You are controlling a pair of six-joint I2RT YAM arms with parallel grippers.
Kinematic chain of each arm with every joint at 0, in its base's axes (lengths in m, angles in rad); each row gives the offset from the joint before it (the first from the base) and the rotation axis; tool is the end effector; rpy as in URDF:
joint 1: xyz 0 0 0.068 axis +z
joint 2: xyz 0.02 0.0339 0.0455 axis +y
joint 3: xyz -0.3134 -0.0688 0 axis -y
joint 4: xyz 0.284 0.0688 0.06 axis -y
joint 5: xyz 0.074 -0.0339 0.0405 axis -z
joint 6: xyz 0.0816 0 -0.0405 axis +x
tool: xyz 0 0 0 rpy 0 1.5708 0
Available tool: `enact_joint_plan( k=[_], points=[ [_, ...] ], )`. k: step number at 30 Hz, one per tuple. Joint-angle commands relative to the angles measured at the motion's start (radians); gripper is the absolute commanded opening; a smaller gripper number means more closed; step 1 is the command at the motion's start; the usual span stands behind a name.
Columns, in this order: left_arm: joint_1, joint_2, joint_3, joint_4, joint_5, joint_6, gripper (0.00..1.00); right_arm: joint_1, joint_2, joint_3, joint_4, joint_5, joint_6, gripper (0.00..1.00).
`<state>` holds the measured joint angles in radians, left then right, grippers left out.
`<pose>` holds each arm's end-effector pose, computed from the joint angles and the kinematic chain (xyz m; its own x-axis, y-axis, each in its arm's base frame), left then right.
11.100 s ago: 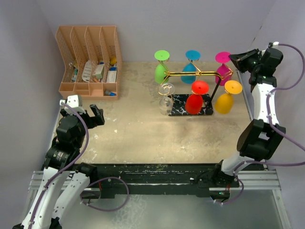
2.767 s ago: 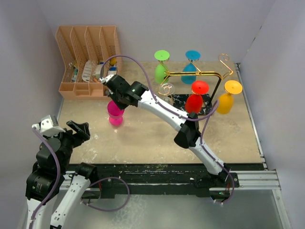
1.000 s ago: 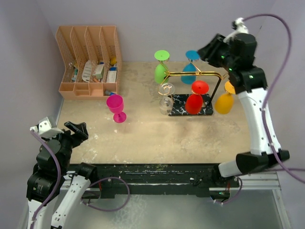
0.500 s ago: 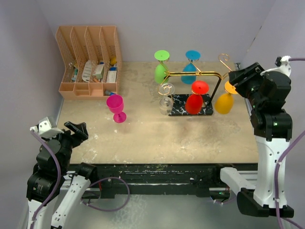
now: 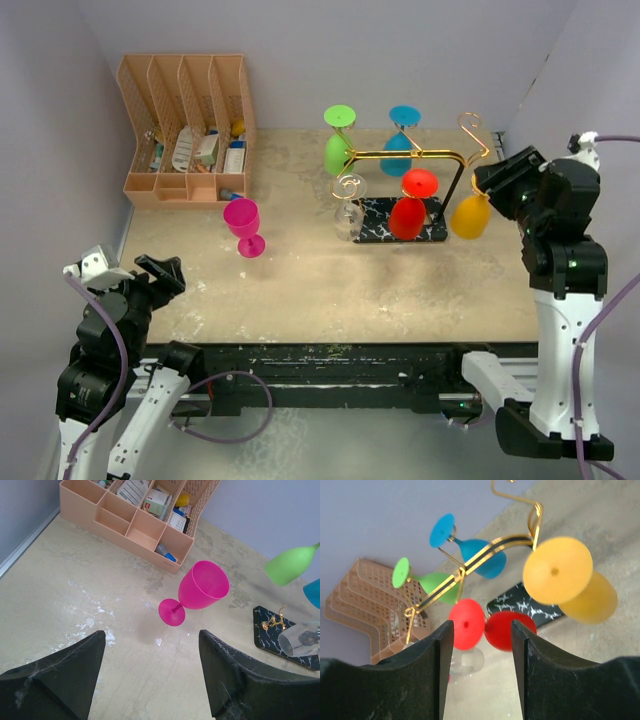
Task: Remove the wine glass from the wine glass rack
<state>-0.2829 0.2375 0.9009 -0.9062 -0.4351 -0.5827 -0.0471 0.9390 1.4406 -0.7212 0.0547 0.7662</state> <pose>0.0536 0.0202 0.3738 -0.1159 -0.4860 -0.8663 -0.2437 0.8594 -0.4495 0.2064 -0.0142 0.5217 -0.0872 0.6972 -0.7115 0.2232 0.7098 0.6682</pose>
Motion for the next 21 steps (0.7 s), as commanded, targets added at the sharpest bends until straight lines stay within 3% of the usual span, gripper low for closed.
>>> enact_joint_plan(
  k=[1, 8, 12, 17, 21],
  points=[
    [-0.001, 0.007, -0.003, 0.031, -0.008, 0.0, 0.78, -0.003, 0.085, 0.173, 0.087, -0.023, -0.101, 0.52],
    [-0.002, 0.0, -0.004, 0.028, -0.012, -0.004, 0.78, -0.004, 0.385, 0.432, 0.168, -0.587, -0.218, 0.51],
    [-0.001, -0.007, -0.004, 0.029, -0.014, -0.004, 0.78, -0.029, 0.385, 0.39, 0.244, -0.546, -0.117, 0.52],
    [-0.002, -0.012, -0.005, 0.028, -0.014, -0.006, 0.78, -0.311, 0.298, 0.177, 0.44, -0.695, 0.055, 0.5],
    [-0.002, -0.012, -0.006, 0.034, -0.008, -0.001, 0.77, -0.417, 0.208, 0.104, 0.395, -0.642, 0.048, 0.49]
  ],
)
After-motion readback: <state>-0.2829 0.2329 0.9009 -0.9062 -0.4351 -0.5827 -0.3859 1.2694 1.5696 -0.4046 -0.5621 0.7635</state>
